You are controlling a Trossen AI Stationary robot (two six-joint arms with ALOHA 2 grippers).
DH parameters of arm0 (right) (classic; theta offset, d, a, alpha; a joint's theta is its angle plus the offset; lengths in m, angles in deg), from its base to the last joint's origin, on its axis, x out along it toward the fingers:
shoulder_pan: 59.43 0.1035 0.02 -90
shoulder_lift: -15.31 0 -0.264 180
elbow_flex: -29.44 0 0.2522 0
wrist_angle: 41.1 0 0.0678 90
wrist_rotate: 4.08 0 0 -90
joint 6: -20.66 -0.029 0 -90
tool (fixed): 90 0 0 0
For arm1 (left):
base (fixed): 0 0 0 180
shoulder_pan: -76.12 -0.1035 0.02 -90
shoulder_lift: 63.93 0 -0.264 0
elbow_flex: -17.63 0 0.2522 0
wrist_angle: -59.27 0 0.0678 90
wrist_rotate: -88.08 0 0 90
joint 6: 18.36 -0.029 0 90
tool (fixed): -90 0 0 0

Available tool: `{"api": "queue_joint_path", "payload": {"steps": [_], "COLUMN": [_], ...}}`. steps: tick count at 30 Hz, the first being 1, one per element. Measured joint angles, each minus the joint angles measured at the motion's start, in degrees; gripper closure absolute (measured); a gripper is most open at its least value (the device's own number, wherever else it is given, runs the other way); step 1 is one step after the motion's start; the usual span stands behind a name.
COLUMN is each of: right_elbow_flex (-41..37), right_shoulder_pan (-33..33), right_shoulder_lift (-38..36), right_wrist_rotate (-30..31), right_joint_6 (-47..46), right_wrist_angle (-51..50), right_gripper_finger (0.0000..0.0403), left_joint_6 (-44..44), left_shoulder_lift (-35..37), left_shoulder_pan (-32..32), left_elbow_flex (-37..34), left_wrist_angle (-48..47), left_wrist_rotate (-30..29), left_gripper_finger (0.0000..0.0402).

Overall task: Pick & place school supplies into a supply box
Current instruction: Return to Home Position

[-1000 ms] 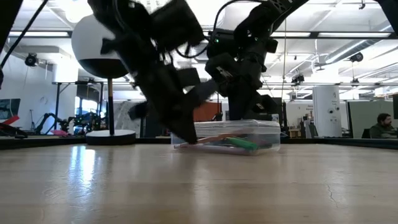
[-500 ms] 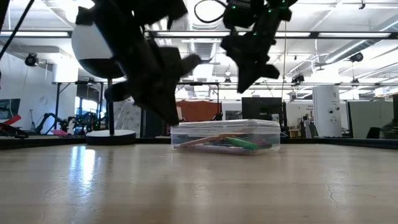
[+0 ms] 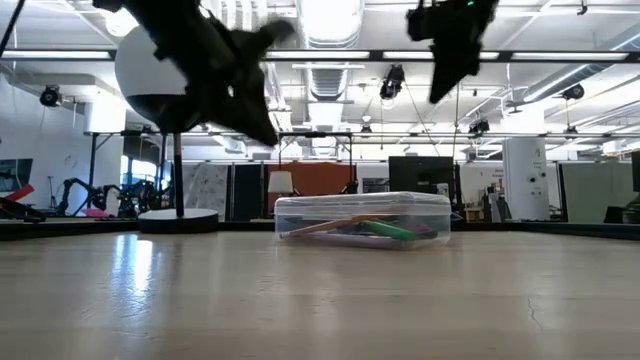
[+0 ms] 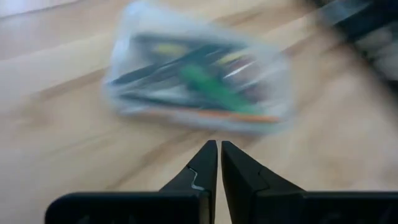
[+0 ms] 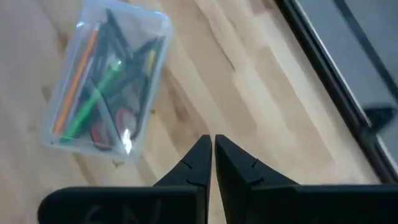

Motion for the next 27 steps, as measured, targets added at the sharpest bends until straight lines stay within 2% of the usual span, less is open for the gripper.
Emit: {"api": "queue_joint_path", "payload": {"steps": [2, 4, 6, 9, 11, 15, 18, 21, 24, 25, 27], "right_elbow_flex": [-0.24, -0.83, -1.56, -4.13, -7.48, -17.63, -25.59, -31.91, -36.26, -37.55, -39.89], "right_shoulder_pan": [0.1, 0.94, 1.69, 1.88, 1.56, 1.56, 2.11, 2.77, 2.65, 2.62, 2.61], "right_shoulder_lift": [-2.79, -6.24, -9.71, -15.44, -20.32, -31.61, -39.62, -46.04, -51.13, -52.59, -55.37], "right_wrist_rotate": [-0.42, -4.18, -12.25, -25.65, -30.59, -31.51, -31.64, -31.05, -29.05, -27.69, -27.24], "right_joint_6": [-2.41, 1.27, 5.34, 8.16, 7.6, 0.96, -4.62, -9.49, -14.94, -17.81, -24.1], "right_wrist_angle": [-0.61, 1.09, 3.82, 8.29, 13.01, 21.63, 28.35, 32.92, 32.21, 31.58, 32.15], "right_gripper_finger": [0.039, 0.039, 0.039, 0.039, 0.039, 0.039, 0.039, 0.039, 0.039, 0.039, 0.039], "left_joint_6": [-1.75, -6.23, -10.89, -12.88, -12.2, -10.62, -13.54, -23.37, -37.96, -40.98, -41.63], "left_shoulder_lift": [3.38, 6.17, 8.62, 12.5, 15.06, 20.64, 24.95, 27.22, 28.52, 28.99, 29.36], "left_shoulder_pan": [0.84, 1.28, 1.17, 1.08, 1.09, 1.15, 0.67, 0.12, -0.18, -0.15, -0.15], "left_elbow_flex": [-2.68, -5.97, -9.76, -15.89, -20.33, -27.92, -30.62, -30.67, -29.44, -29.21, -28.01], "left_wrist_angle": [7.65, 16.35, 24.41, 33.68, 37.89, 43.8, 45.06, 44.01, 41.33, 41.14, 41.5], "left_wrist_rotate": [0.0, 0.05, 0.24, 0.26, -0.14, -2.71, -3.01, -3.0, -3.0, -3.0, -2.97], "left_gripper_finger": [0.0395, 0.0395, 0.0395, 0.0395, 0.0395, 0.0395, 0.0395, 0.0395, 0.0395, 0.0395, 0.0395]}}
